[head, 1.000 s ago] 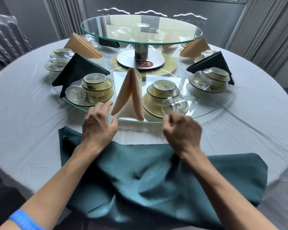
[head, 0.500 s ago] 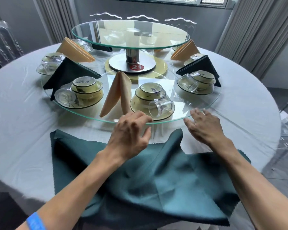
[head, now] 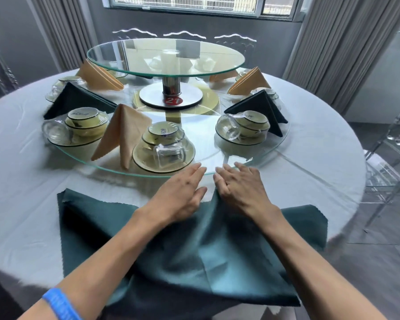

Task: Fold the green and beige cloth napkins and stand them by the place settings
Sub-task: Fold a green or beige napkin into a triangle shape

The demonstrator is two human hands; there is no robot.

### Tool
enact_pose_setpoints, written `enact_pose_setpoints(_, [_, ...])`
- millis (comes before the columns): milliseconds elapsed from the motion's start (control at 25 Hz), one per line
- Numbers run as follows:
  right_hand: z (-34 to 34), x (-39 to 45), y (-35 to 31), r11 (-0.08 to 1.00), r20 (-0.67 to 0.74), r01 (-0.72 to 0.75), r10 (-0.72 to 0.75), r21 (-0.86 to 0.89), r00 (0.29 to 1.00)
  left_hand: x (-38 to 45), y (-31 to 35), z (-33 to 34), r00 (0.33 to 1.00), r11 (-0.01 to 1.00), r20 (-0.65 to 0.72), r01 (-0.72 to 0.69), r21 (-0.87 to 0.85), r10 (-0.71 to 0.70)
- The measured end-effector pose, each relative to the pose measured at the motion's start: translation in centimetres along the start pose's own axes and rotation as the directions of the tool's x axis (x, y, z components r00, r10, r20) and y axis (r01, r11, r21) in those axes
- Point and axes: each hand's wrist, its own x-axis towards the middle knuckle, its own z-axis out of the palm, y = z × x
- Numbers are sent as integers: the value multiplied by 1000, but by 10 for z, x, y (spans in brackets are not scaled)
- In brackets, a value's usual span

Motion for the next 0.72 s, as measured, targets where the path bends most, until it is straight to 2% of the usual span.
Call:
enact_pose_setpoints(80, [2,1,-11,998,-30,52,-51,38,998,-4,-12,6,994,993,74,71,94,-78])
enact_pose_setpoints(160, [5,4,-19,990,-41,98,-95,103,995,-13,-23,9,988,980,73,125,155,-138])
enact_pose_setpoints(280, [10,9,-26,958,-29,169,-167,230,986,-27,-36,5,978,968,41,198,152,-207])
enact_pose_setpoints(400, [14,12,-32,928,44,159,-185,338,982,-33,-45,-5,971,960,13,233,155,-238])
enact_pose_setpoints(560, [16,12,-43,896,65,195,-240,399,969,-39,-58,-15,962,954,13,269,130,-273])
enact_pose_setpoints(640, [16,12,-44,839,47,198,-256,507,965,-41,-63,-16,963,954,14,265,140,-269])
enact_pose_setpoints(720, [11,7,-37,722,-23,146,-178,676,984,-40,-65,-16,961,949,22,267,168,-274])
